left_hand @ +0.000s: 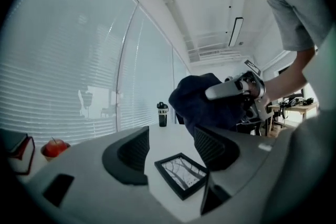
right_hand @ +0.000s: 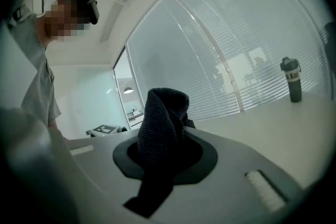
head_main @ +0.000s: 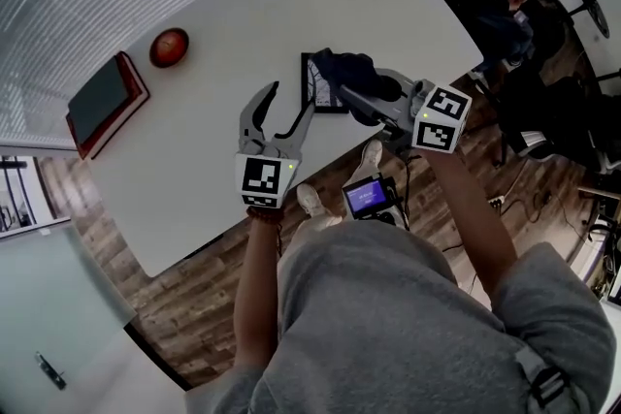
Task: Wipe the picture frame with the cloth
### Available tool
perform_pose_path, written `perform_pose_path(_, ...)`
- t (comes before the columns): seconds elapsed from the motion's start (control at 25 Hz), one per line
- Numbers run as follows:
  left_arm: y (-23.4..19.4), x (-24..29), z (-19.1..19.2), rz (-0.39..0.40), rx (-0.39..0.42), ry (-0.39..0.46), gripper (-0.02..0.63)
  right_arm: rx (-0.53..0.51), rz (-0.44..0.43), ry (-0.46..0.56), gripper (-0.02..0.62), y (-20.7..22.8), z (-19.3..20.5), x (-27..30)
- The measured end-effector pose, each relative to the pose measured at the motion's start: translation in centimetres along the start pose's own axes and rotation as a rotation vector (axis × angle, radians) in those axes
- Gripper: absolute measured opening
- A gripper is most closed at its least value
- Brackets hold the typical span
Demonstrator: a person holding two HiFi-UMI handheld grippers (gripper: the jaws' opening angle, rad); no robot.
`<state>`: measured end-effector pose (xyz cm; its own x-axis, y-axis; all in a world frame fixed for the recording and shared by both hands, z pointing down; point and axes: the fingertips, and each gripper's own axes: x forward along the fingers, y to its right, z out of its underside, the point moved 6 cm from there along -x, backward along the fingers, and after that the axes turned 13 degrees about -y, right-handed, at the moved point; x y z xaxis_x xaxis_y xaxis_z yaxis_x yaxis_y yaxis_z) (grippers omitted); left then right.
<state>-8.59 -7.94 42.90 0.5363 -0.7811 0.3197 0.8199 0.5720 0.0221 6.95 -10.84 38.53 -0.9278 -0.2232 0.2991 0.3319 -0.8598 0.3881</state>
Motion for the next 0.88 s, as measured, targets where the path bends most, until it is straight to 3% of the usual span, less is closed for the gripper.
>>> perform_pose_path(0.24,0.4,-1.8,-4.3,-0.050,0.023,0.128,0.258,-0.162,0.245,0.053,0.071,-2.4,-1.0,-1.3)
perform_pose_path(0.36,0.9,-2.2,-5.3,-0.068,0.056,0.141,0.255,-0.249,0.347,0.071,0.072,-3.1,-1.0,-1.8)
perform_pose_path(0.68,2.3,-3.5,-6.6,-0.190,0.012,0.205,0.228,-0.357,0.444,0.149,0.071,-3.5,-1.2,-4.0)
perform_pose_path(0.88,3.7,-4.6,-6.9,-0.274,0.053,0.201,0.199,-0.393,0.483,0.171,0.071,-3.9,-0.2,-5.5)
